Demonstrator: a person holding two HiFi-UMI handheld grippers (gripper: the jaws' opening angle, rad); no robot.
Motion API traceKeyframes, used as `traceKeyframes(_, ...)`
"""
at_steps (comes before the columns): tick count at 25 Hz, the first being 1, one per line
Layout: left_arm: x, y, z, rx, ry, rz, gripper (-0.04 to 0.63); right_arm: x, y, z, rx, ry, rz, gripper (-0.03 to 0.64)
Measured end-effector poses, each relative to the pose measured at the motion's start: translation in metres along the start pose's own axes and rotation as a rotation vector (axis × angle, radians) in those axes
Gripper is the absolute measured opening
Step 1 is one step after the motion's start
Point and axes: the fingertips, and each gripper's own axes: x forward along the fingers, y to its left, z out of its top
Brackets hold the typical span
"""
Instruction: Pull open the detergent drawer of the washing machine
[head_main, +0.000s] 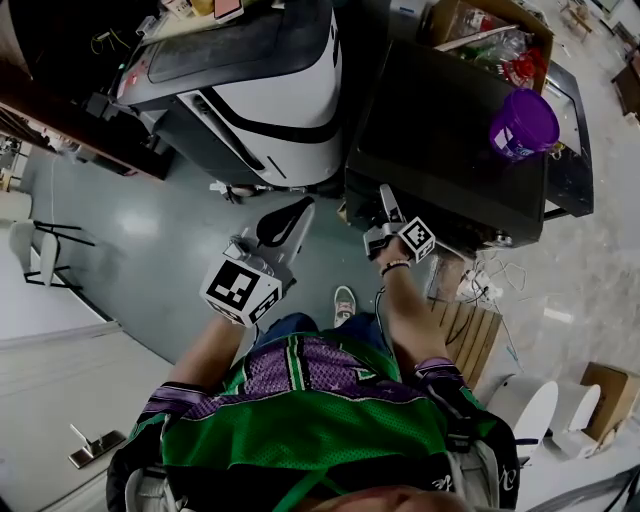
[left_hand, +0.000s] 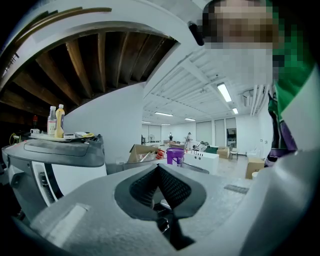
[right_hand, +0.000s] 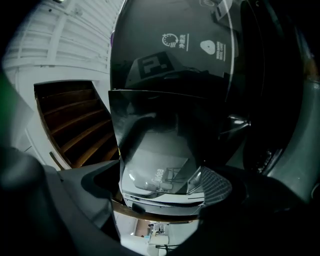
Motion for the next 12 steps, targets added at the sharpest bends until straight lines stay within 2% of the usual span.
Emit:
traceKeyframes(6,0.0012,0.007,-0.0004,-0.005,0.008,0.002,0.017,0.0076,0.0037,0.0066,0.02,-0.04,0.015,0.501)
traceKeyframes(12,0.0017,0.0102,-0.0019,-0.009,0.007,-0.003,0.017,0.0075,-0.0022,0.0093,0.047,-0.059,-0.004,0.477)
